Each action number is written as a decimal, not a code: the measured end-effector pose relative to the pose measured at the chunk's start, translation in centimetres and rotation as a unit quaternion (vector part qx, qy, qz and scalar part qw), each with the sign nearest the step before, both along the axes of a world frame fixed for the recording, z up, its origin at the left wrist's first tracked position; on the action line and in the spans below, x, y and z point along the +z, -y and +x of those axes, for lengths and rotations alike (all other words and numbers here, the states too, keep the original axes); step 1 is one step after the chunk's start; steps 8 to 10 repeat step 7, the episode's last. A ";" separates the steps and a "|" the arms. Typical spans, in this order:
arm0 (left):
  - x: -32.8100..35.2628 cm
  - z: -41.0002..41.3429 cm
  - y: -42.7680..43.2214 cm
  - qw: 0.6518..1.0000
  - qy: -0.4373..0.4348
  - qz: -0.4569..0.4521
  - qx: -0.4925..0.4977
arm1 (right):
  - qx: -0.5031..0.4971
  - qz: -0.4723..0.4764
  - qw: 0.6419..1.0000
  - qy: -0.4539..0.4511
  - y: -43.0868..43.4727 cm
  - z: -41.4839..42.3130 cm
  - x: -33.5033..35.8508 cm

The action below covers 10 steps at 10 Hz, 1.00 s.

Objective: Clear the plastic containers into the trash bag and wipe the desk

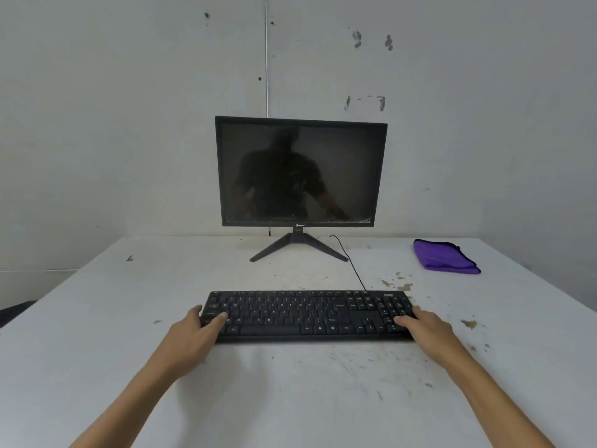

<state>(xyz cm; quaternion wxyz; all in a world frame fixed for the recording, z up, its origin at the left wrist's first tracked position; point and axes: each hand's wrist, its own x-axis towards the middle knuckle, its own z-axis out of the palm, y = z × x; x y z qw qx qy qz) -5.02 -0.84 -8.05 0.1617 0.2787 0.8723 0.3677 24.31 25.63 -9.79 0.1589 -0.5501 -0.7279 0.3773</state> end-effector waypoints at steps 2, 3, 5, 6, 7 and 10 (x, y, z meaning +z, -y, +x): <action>-0.1 0.1 0.0 0.997 -0.045 -0.058 -0.007 | 0.012 0.015 1.000 -0.010 0.4 0.2 0.5; -0.4 -0.2 0.2 0.995 -0.067 -0.079 -0.014 | 0.015 0.023 1.000 -0.010 0.3 0.1 0.5; -0.6 0.4 0.6 0.989 -0.111 -0.093 -0.018 | 0.011 0.040 0.999 0.009 0.7 0.1 0.7; -0.2 0.8 0.8 0.980 -0.158 -0.121 -0.016 | 0.014 0.017 1.000 0.022 0.3 0.4 1.2; 1.4 0.4 0.6 0.983 -0.157 -0.090 -0.018 | 0.024 0.029 0.999 0.009 -0.8 -0.1 3.3; 1.4 0.4 0.6 0.983 -0.157 -0.090 -0.018 | 0.024 0.029 0.999 0.009 -0.8 -0.1 3.3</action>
